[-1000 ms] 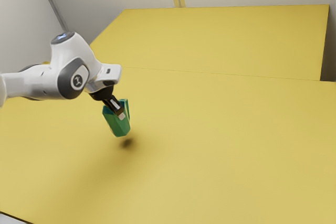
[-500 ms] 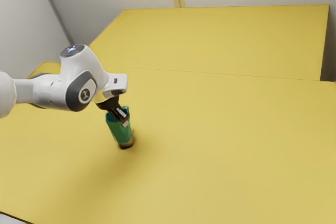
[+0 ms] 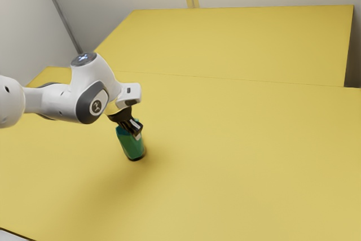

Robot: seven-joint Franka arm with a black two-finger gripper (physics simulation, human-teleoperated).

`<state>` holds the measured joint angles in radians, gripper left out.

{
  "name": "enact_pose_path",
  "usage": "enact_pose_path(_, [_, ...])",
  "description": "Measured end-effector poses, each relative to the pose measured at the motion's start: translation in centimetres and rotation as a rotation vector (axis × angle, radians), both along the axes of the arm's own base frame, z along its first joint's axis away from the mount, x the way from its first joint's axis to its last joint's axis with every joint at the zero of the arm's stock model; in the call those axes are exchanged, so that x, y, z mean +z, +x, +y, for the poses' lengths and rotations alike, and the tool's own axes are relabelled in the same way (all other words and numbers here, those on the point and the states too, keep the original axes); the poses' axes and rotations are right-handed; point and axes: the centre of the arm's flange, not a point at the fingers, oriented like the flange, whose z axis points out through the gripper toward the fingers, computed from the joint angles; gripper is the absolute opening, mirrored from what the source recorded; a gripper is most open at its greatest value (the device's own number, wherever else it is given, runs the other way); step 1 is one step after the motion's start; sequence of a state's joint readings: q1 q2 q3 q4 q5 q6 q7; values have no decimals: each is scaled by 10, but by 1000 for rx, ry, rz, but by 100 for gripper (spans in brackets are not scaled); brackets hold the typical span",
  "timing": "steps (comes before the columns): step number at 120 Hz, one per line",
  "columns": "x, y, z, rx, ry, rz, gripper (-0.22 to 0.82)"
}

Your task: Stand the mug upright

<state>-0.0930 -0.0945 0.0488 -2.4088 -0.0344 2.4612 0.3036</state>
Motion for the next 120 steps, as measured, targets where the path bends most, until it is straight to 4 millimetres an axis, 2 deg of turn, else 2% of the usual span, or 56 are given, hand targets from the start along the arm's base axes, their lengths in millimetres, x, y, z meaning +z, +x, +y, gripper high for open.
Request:
enact_pose_path(15, [0, 0, -1, 10, -2, 0, -16])
enact_pose_path(26, [0, 0, -3, 12, -5, 0, -9])
enact_pose_path(46, [5, 0, -3, 21, -8, -9, 25])
enact_pose_path(65, [33, -3, -3, 26, -17, -62, 43])
enact_pose_path(84, [54, -4, -9, 30, -26, -77, 51])
enact_pose_path(98, [79, 7, -9, 61, -34, -58, 55])
enact_pose_path(120, [106, 20, -9, 106, -37, 14, 57])
